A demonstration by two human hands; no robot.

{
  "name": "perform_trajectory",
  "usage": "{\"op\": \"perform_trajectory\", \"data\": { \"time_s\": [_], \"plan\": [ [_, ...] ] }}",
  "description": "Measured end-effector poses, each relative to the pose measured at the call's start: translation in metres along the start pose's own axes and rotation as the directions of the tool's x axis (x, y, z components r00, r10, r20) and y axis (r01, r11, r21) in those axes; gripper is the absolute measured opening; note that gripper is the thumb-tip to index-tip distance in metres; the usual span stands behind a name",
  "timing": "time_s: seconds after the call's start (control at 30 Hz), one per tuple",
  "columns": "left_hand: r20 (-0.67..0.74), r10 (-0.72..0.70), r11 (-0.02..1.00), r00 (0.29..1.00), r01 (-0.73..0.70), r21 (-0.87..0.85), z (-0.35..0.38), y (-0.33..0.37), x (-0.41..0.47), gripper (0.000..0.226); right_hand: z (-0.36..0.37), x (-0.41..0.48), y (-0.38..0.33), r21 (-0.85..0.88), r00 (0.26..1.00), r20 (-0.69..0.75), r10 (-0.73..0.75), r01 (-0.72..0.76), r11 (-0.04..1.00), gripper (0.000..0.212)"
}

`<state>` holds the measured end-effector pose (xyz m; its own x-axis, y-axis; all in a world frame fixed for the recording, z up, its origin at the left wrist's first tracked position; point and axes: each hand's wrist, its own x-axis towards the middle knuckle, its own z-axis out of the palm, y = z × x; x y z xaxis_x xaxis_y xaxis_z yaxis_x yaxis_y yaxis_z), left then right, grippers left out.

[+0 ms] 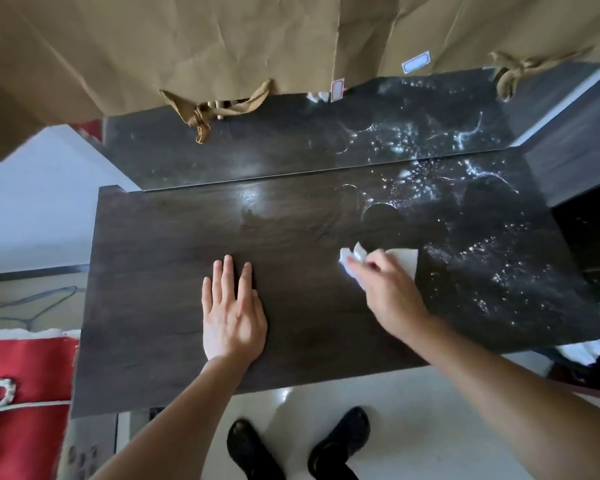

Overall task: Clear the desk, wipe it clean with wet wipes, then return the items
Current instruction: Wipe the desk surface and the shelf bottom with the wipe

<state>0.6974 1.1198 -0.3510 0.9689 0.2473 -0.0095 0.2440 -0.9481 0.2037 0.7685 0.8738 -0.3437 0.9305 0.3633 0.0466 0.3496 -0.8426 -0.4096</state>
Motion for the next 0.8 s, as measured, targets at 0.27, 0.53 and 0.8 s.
{"op": "perform_trajectory", "data": {
  "time_s": [0.27,0.53,0.8],
  "plan": [
    [-0.005,-0.007,1.0,1.0,0.007,0.0,-0.003,0.001,0.001,0.05,0.021,0.026,-0.037,0.086,0.989,0.095,-0.109,0.101,0.991,0.048],
    [0.008,-0.003,1.0,1.0,0.003,0.024,-0.001,0.001,0.003,0.05,-0.001,0.145,0.017,-0.09,0.913,-0.19,0.36,-0.381,0.92,0.054],
    [-0.012,-0.006,1.0,1.0,0.006,0.006,-0.002,0.002,0.003,0.05,0.001,0.116,0.017,-0.017,0.998,-0.058,0.01,-0.011,1.0,0.041]
  ]
}}
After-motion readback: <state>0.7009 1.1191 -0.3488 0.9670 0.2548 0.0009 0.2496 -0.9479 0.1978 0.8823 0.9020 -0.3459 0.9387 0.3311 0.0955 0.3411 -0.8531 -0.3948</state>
